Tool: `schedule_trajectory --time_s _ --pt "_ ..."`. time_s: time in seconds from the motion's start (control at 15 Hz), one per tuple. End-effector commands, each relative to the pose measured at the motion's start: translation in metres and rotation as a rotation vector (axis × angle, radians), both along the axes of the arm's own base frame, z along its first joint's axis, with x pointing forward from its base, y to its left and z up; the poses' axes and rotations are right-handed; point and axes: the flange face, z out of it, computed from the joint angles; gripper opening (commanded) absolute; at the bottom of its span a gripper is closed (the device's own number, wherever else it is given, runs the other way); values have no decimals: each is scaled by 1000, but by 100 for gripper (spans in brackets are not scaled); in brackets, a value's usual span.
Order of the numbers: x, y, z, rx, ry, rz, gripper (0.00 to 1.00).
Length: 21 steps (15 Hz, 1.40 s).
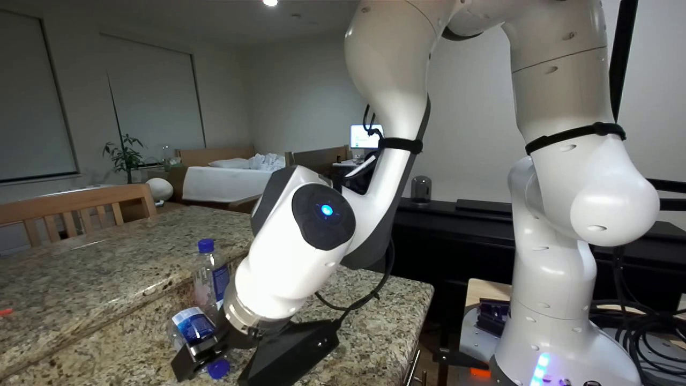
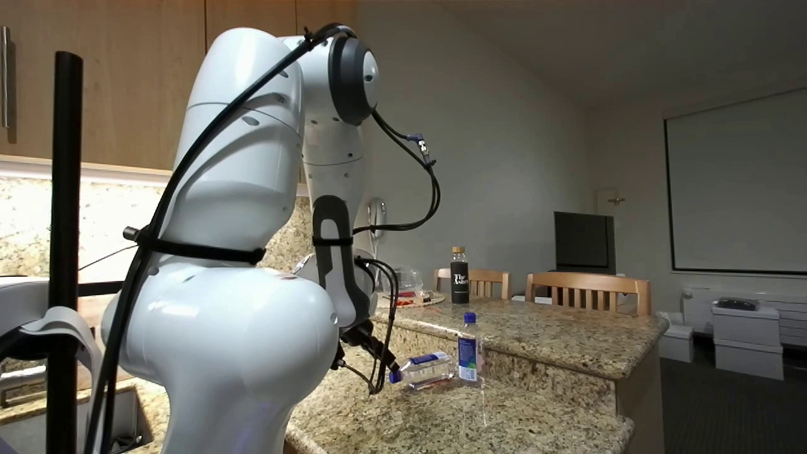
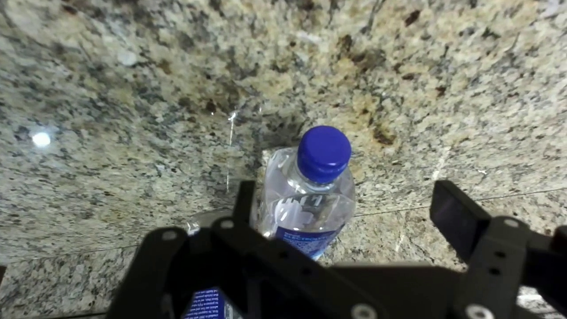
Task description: Place the water bottle on the left upright.
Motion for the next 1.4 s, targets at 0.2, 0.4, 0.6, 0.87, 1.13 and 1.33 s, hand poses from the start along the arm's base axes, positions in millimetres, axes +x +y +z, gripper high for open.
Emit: schedule_trajectory --time_s 0.2,0.4,0.6,0.87,1.13,1.33 --pt "2 -1 -3 5 -5 -17 100" --pt "0 -1 -6 4 15 -11 100" --pt "2 -1 -5 -3 11 -7 100" --pt "6 3 -8 -7 15 10 100" --pt "17 12 -6 11 -42 13 100" --pt "25 18 -11 5 -48 10 100"
